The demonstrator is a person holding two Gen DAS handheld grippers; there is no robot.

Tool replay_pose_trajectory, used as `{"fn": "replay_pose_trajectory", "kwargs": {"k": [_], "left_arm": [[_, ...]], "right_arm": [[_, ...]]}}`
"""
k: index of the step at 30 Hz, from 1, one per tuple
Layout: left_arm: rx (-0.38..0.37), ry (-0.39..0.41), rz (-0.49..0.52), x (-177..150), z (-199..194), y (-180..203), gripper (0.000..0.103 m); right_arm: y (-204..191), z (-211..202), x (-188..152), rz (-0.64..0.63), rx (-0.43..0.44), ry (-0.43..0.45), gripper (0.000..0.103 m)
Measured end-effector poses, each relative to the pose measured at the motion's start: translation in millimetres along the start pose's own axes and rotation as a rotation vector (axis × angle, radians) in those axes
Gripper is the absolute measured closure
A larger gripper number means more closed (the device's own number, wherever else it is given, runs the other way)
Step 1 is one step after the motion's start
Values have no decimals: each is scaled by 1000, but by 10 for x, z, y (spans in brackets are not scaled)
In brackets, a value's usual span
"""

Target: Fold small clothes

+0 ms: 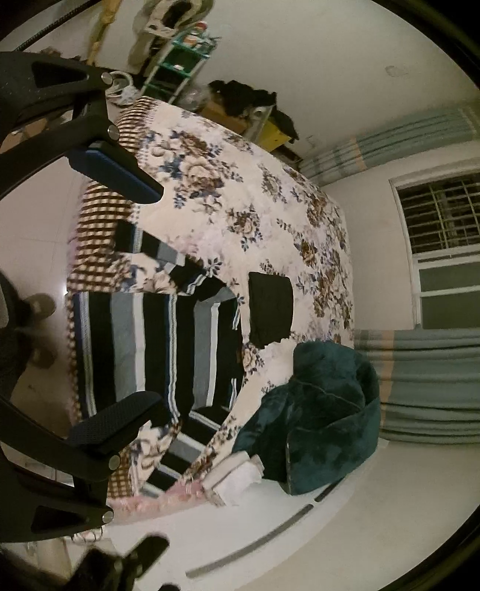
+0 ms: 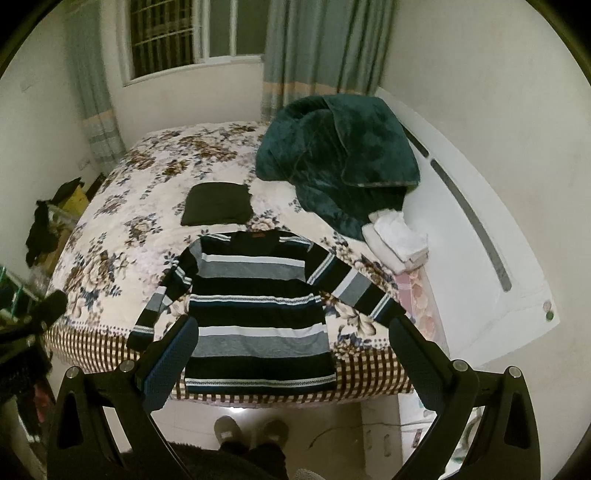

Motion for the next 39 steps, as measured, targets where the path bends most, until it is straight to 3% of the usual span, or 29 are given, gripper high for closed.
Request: {"fn": "replay_pose_trajectory", "kwargs": {"k": [4,10,12,17,20,25,29,35,37,38,39], "left_arm": [[15,-18,34,79,672,46,0],[6,-137,50,99,1736,463,0],[18,-195,48,73,2090,641,0],[74,-310,40,4,2951,1036,0],[79,-394,17,-147,3516,1273,0],[60,-571,-2,-648,4475,1671,0],[69,-626,-19,-880,4927,1811,0],[77,-656,-74,-1015,5427,1816,0],[79,-640,-94,-1001,5524,1755,0],[84,-627,-100,-996,5557,1698,0],[87,-616,-103,-975,5588,1668,0]], "right_arm": [[380,569,-3,108,-84,-37,0],[1525,1761,-291,398,-184,-154,0],[1956,2201,-456,502,-204,-202,5],[3083,3454,-962,794,-201,-333,43],[3708,4257,-1272,984,-185,-363,45],[4401,5573,-1718,1254,-149,-386,44],[4696,6430,-2033,1464,-115,-383,44],[4923,6905,-2010,1583,-130,-204,44],[4928,6916,-1894,1549,-176,-158,69],[4919,6929,-1826,1511,-214,-156,93],[4886,6931,-1736,1473,-238,-149,94]]}}
Point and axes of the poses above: each gripper's, at about its wrist camera, not at the fingertips, and z roughly the way its jaws point, y to its right, x to its top, the point moved 8 cm from there along z, roughly the way its jaws point, and after that the axes turned 12 degrees about z, right-handed, at the moved point
